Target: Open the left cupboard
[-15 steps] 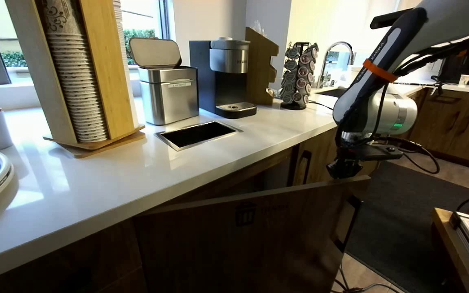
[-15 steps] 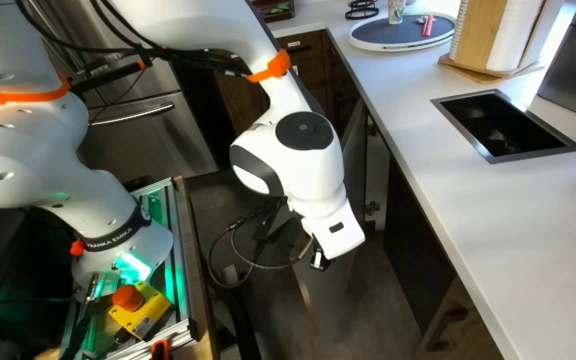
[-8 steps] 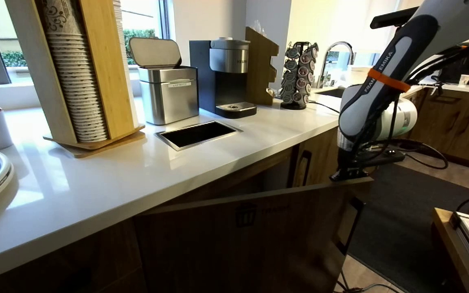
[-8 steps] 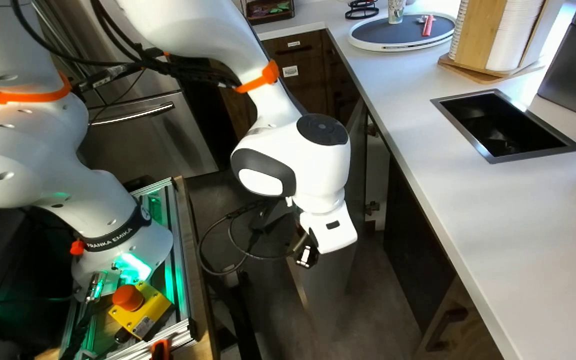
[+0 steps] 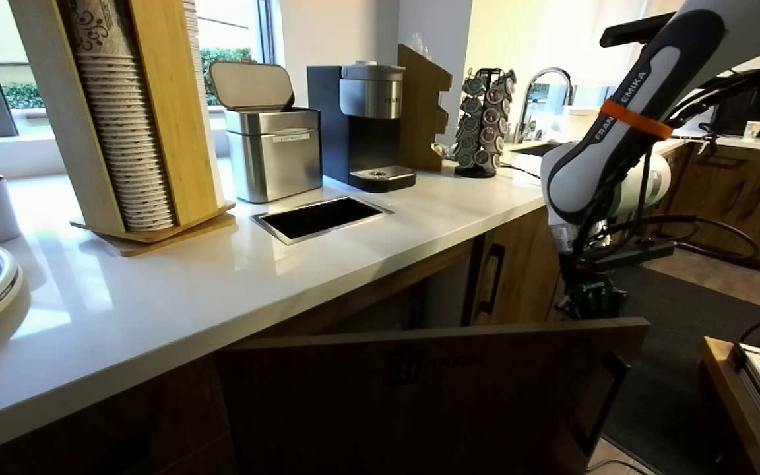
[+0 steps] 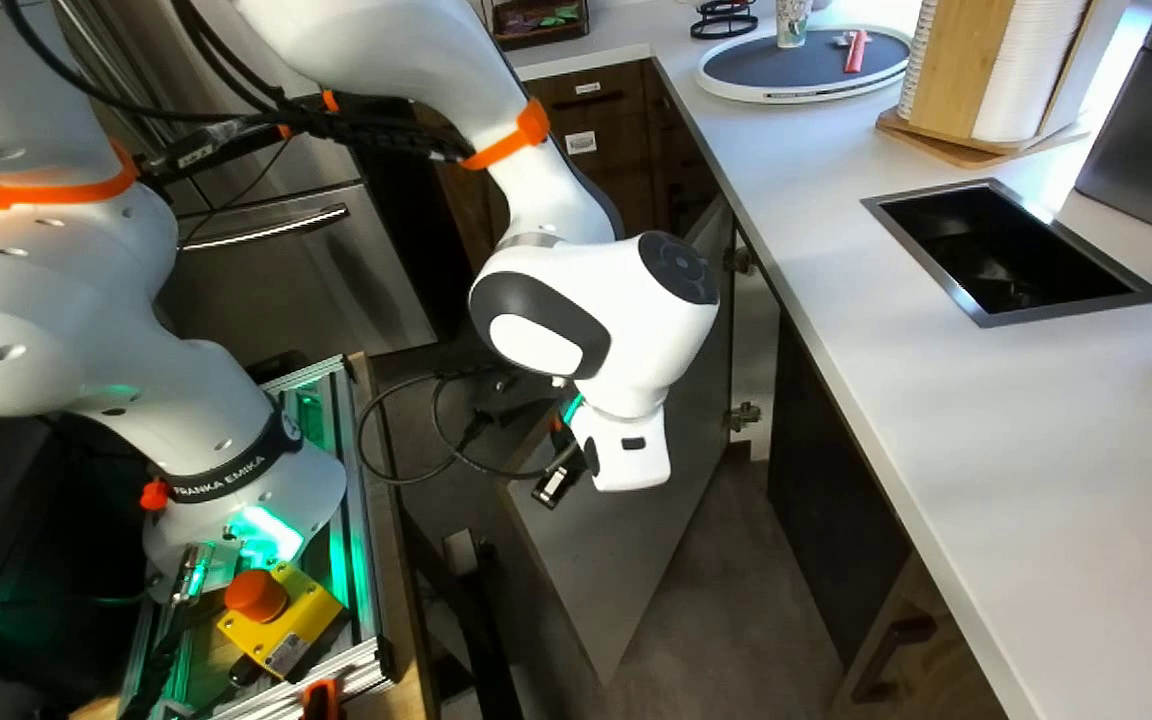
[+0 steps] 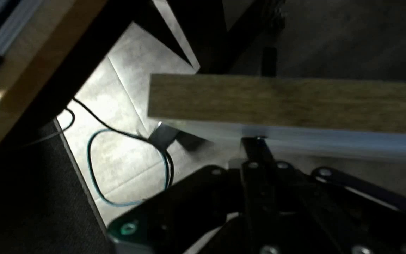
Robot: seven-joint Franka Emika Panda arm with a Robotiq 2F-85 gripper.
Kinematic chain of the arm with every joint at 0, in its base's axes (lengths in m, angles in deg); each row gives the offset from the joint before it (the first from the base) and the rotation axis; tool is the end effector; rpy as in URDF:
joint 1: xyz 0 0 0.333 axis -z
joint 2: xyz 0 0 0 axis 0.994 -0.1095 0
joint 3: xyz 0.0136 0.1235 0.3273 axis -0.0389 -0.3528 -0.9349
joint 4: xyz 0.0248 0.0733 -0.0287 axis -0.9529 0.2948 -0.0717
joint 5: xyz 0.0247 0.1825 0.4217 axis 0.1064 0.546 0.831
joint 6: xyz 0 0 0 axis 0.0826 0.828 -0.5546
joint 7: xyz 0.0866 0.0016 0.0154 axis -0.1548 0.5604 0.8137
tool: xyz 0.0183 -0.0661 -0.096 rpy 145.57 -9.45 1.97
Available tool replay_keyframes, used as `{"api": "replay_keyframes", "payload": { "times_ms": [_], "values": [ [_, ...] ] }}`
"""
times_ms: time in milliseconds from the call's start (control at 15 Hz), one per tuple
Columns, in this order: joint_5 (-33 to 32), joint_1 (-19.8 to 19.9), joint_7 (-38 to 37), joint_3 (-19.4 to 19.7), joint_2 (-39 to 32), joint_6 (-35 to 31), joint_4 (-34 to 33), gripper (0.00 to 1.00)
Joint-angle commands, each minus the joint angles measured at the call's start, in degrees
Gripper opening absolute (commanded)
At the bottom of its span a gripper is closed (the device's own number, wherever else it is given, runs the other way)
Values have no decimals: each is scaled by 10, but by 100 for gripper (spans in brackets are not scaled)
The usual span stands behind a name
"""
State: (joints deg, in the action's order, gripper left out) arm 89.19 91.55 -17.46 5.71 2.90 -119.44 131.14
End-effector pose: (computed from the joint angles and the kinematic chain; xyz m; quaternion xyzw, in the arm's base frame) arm 0.3840 -0.1934 0.0960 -0.8764 0.4241 0.2269 0.0223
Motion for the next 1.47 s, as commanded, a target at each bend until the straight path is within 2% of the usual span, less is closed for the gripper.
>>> {"api": "replay_keyframes", "payload": {
  "times_ms": [0, 400, 733, 1133, 1400],
  "values": [
    [30, 26, 7, -28, 1, 107, -11, 0],
    [102, 47, 9, -50, -54, 280, -51, 0],
    [159, 58, 25, -72, -149, 393, -110, 0],
    [190, 42, 74, -112, -245, 389, -142, 0],
    [170, 28, 110, -110, -234, 347, -131, 0]
  ]
}}
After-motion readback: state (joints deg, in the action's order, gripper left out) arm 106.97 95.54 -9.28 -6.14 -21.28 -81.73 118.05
